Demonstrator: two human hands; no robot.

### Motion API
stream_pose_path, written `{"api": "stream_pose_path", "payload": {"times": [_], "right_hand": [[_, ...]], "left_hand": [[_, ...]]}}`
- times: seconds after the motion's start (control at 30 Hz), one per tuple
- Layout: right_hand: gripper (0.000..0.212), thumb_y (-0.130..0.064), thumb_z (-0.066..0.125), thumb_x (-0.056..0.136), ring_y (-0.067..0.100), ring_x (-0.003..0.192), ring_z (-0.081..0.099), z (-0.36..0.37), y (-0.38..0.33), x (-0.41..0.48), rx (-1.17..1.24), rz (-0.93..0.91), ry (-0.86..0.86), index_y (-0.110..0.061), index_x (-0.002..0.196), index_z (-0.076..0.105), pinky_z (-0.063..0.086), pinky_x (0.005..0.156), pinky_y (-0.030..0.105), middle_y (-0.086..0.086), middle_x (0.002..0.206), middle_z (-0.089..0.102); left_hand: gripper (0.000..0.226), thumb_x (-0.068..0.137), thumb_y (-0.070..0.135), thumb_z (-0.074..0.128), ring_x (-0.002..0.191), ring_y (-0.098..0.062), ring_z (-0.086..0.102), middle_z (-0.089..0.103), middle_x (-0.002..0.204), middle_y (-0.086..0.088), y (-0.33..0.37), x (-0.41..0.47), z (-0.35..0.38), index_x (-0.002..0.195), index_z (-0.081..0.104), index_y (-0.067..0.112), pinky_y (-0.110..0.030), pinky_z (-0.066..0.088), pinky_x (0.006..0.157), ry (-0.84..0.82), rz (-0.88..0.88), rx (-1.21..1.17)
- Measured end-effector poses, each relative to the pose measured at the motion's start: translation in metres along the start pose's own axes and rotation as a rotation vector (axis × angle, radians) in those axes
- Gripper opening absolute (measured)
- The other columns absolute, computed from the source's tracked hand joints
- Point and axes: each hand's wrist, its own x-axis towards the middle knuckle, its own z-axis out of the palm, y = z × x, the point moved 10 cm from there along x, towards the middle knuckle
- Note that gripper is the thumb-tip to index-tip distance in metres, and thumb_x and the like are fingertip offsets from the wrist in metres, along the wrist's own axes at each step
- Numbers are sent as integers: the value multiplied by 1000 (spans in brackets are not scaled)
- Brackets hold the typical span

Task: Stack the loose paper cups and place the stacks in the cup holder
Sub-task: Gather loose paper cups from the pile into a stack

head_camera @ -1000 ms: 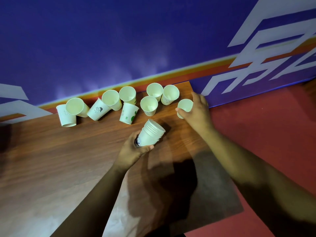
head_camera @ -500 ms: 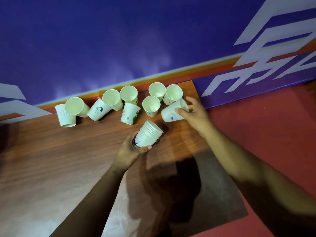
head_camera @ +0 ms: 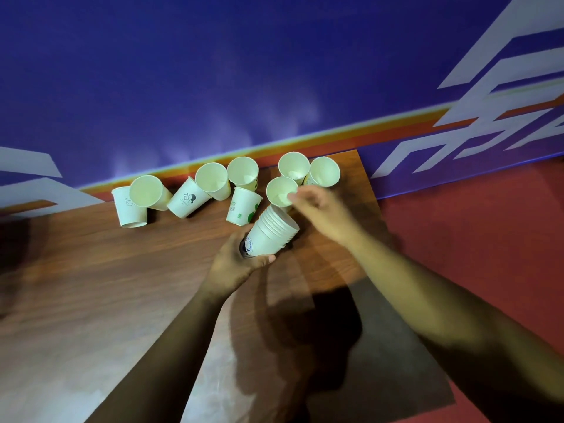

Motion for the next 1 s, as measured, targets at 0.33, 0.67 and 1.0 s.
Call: {"api": "stream_pose_path", "payload": {"times": [0.33,0.67,1.0], "right_hand": [[23,-24,65,85,32,119,40,-49,27,56,-1040,-98,254,-13,103,73,34,100,39,7,135,48],[29,-17,72,77,16,110,57,-68,-20,-4,-273,-317,397,-26,58,52,40,87,11,6,129,56],[63,-26,85,71,9,105,58,40,-42,-33,26,-67,-169,-28,126,55,47,79,17,-7,117,59]], "left_hand": [[65,75,10,86,101,4,66,69,114,13,-15,-16,-20,130,54,25,-17,53,81,71,-57,-36],[64,75,14,87,95,5,66,69,111,12,-17,-17,-25,130,56,23,-18,52,79,79,-80,19],[66,73,2,85,101,12,63,67,114,15,4,-30,-34,126,56,29,-6,47,80,23,16,51]]}}
